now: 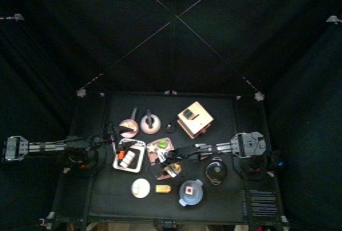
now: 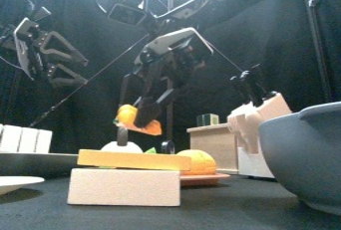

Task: Grab corn

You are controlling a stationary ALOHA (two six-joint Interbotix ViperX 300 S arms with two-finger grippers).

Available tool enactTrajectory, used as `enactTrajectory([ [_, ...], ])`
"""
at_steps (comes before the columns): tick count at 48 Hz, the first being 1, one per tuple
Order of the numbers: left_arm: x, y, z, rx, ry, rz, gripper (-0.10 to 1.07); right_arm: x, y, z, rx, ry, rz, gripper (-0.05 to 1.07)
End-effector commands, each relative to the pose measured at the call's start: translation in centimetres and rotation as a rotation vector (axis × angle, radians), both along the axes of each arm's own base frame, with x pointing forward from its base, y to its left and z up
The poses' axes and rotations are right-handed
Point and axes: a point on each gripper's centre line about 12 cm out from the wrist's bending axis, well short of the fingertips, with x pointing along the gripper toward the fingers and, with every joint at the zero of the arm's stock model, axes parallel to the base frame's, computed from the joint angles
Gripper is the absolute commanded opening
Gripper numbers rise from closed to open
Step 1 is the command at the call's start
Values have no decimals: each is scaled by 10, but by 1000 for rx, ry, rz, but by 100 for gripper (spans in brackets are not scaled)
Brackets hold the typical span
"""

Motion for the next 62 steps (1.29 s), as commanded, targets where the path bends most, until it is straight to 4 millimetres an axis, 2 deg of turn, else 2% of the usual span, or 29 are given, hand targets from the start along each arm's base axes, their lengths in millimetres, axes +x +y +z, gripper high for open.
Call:
enactTrajectory([
  [1,1,2,4,3,-12,10,103,7,-2,17,-23,-52,8,72],
  [32,0,3,3,2,-11,17,103,9,-3,12,-68,-39,35,72],
  [49,1,3,3,2,-11,15,103,9,-5,-1,-94,-9,52,72],
  [62,0,3,3,3,-10,16,103,10,-4,-1,-97,-16,54,71],
])
